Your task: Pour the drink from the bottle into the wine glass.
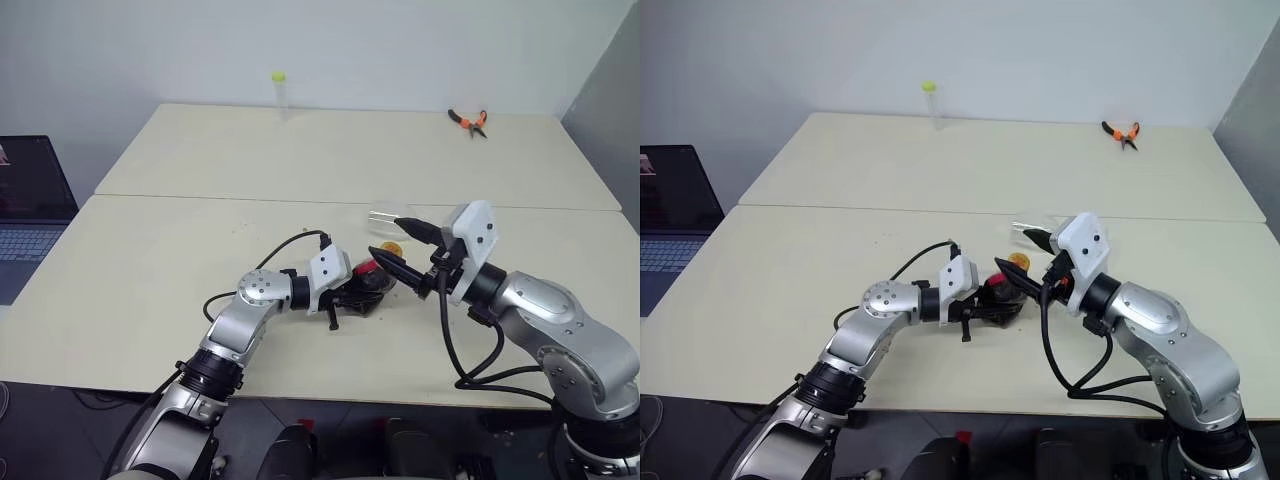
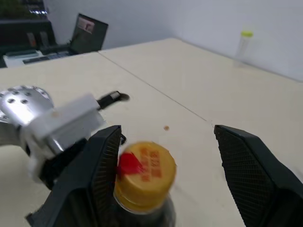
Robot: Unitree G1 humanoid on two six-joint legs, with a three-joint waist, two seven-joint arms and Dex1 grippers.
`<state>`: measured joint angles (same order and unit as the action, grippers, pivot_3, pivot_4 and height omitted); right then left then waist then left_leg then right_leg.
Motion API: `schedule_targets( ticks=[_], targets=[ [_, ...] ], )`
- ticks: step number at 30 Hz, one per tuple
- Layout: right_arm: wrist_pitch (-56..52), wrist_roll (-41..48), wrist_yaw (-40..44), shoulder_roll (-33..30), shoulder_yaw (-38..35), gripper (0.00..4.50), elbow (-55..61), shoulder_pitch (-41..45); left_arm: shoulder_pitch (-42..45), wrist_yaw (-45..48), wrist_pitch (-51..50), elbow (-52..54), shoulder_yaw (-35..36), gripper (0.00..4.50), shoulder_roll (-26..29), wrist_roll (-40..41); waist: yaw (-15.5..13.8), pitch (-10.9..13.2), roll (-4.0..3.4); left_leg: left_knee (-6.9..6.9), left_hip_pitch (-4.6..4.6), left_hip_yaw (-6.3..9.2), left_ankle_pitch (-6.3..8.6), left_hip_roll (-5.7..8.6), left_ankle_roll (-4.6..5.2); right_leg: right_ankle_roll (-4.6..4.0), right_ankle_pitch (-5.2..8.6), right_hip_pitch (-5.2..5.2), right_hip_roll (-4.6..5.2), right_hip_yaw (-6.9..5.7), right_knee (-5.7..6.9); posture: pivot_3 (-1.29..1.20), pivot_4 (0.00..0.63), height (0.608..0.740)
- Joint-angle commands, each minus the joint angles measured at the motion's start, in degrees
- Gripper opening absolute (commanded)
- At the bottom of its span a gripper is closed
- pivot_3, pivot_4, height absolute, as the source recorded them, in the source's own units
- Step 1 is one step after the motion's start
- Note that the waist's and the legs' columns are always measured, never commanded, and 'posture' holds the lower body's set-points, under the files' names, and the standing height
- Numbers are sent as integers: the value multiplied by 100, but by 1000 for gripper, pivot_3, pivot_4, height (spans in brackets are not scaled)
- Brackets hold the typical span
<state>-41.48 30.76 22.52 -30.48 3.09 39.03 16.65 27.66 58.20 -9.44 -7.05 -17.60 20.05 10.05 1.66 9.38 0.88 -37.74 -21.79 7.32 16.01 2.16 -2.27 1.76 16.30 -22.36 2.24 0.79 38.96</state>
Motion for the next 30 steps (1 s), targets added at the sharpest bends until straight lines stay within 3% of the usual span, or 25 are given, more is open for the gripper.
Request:
schedule_targets(
  ticks=[1,7,15,22,30],
  targets=[
    [149,-68,95,-182,-406,3338,16,-151,69,46,126,148,74,647,12,30,-1,0,0,0,0,0,0,0,0,0,0,0,0,0,0,0,150,740],
    [15,489,401,-361,-1024,3338,132,-476,59,40,126,146,71,647,8,36,-3,0,0,0,0,2,1,1,1,1,0,3,0,-2,0,0,150,740],
    [-667,2259,487,-462,-1606,3338,444,-780,69,40,139,123,62,644,-12,34,7,0,0,0,2,2,2,-2,3,0,0,4,-1,-1,1,0,150,740],
    [-574,2159,-8,-332,-1475,3338,292,-625,97,-65,187,75,168,644,-27,41,1,0,0,0,1,3,2,0,3,1,1,4,-1,-2,1,0,150,740],
    [-244,1552,344,-564,-1167,3338,221,-1003,52,-719,482,-61,766,644,-279,204,1,1,1,-1,-1,4,2,0,3,3,1,4,0,-4,0,0,150,740]
  ],
)
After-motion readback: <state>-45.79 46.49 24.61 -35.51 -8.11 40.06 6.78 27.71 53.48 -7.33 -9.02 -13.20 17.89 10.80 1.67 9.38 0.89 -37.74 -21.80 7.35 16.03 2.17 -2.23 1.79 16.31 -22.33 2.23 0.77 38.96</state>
